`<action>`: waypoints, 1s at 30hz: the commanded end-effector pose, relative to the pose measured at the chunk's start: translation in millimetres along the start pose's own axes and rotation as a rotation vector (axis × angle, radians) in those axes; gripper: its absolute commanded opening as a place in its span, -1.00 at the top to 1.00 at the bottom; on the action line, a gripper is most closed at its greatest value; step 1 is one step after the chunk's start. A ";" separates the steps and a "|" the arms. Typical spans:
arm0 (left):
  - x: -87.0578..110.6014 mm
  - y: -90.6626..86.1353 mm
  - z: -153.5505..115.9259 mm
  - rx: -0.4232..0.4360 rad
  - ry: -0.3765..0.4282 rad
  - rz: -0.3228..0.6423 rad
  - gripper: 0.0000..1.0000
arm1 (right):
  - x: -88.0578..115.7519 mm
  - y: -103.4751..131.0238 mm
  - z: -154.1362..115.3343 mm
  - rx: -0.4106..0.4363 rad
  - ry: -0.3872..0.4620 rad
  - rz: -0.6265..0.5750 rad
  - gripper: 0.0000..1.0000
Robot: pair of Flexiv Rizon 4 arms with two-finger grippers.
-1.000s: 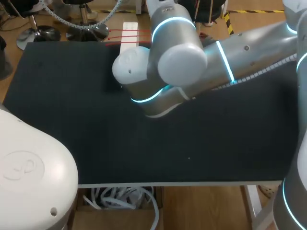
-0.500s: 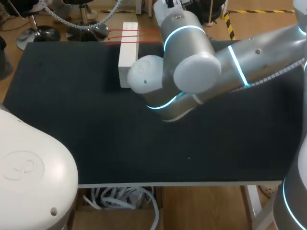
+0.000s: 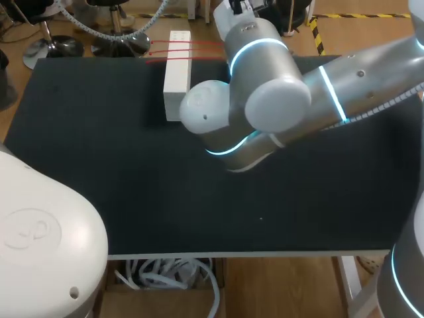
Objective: Grab the tape and strap the tape.
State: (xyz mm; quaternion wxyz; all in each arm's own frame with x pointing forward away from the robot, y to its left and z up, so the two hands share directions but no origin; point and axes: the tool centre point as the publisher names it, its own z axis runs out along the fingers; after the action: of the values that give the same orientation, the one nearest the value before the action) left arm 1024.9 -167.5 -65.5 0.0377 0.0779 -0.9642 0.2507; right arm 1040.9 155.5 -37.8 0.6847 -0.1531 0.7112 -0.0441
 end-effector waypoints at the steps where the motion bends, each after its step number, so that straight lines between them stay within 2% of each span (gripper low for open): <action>1: -0.2 -0.7 -0.5 -0.004 0.000 -0.001 1.00 | -6.6 2.8 1.6 0.009 0.016 -0.001 1.00; 30: -0.2 -0.7 -0.5 -0.004 0.000 -0.001 1.00 | -8.3 20.7 5.1 0.030 0.039 -0.018 1.00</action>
State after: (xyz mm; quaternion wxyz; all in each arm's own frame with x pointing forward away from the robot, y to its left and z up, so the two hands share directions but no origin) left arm 1024.9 -167.5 -65.5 0.0377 0.0779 -0.9642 0.2507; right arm 1044.7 177.0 -38.5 0.6756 -0.1470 0.7198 -0.0618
